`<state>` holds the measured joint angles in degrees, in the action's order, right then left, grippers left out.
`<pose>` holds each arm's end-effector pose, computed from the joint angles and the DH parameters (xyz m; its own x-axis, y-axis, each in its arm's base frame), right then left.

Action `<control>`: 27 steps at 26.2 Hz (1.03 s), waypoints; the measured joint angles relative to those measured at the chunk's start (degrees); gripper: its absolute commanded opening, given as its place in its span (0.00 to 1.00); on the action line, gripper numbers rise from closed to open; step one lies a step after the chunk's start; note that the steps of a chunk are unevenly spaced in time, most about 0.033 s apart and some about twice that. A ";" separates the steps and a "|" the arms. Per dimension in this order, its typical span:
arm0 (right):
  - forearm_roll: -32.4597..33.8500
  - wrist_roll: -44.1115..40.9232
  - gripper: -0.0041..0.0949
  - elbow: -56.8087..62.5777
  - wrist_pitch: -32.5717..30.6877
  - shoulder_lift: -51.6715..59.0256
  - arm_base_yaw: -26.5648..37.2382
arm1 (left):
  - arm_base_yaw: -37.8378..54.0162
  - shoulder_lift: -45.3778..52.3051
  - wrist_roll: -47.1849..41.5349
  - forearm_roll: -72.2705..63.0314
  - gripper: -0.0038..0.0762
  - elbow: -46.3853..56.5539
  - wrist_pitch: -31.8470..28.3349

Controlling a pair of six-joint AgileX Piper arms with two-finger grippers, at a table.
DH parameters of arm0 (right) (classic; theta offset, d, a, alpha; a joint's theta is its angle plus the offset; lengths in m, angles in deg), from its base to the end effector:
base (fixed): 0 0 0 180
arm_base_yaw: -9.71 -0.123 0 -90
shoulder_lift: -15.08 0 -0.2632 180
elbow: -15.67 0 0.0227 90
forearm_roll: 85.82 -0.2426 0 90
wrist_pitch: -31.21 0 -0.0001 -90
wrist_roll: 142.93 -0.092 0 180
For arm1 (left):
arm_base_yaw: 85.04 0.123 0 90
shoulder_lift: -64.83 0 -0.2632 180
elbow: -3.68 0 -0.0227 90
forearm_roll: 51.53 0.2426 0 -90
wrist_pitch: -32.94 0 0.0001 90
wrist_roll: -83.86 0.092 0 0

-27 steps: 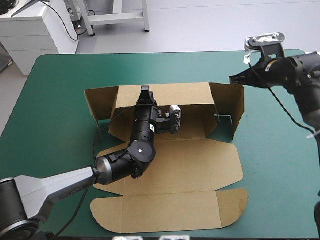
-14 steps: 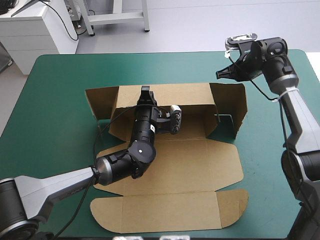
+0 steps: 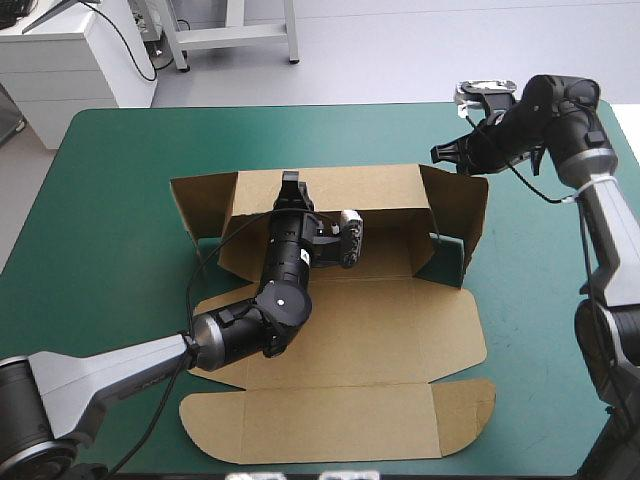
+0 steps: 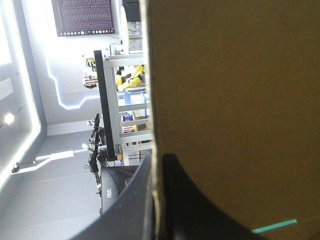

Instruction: Fold the box

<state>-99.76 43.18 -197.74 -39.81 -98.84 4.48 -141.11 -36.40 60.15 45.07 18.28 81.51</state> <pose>0.3821 0.0560 0.3476 -0.8655 -0.1047 -0.4899 -0.2214 0.9572 0.1865 0.2454 -0.2419 0.2765 0.1126 0.9936 0.0022 0.2092 -0.0259 0.9775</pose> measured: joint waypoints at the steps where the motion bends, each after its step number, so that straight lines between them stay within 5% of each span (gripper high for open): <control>1: -1.00 0.59 0.04 1.54 0.04 0.81 0.56 | 0.00 0.05 0.00 0.00 0.04 0.00 -0.05; 8: -3.76 5.50 0.04 15.68 1.04 8.07 3.21 | 0.00 0.05 0.00 -0.05 0.04 0.00 -0.26; 15: -8.85 12.51 0.04 28.87 9.01 16.90 4.21 | -0.04 0.05 0.00 -0.05 0.04 0.00 -0.32; 20: -16.35 24.01 0.04 40.34 21.14 20.79 4.27 | -0.04 0.05 0.00 -0.05 0.04 0.00 -0.32; 24: -29.81 41.73 0.04 48.83 26.94 21.94 4.33 | -0.04 0.05 0.00 -0.05 0.04 0.00 -0.37; 27: -34.48 52.75 0.17 50.34 27.68 22.78 4.33 | -0.04 0.05 0.00 -0.05 0.04 0.00 -0.37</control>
<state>-134.24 95.94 -147.40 -12.14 -76.05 8.81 -141.16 -36.35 60.15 45.01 18.28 81.14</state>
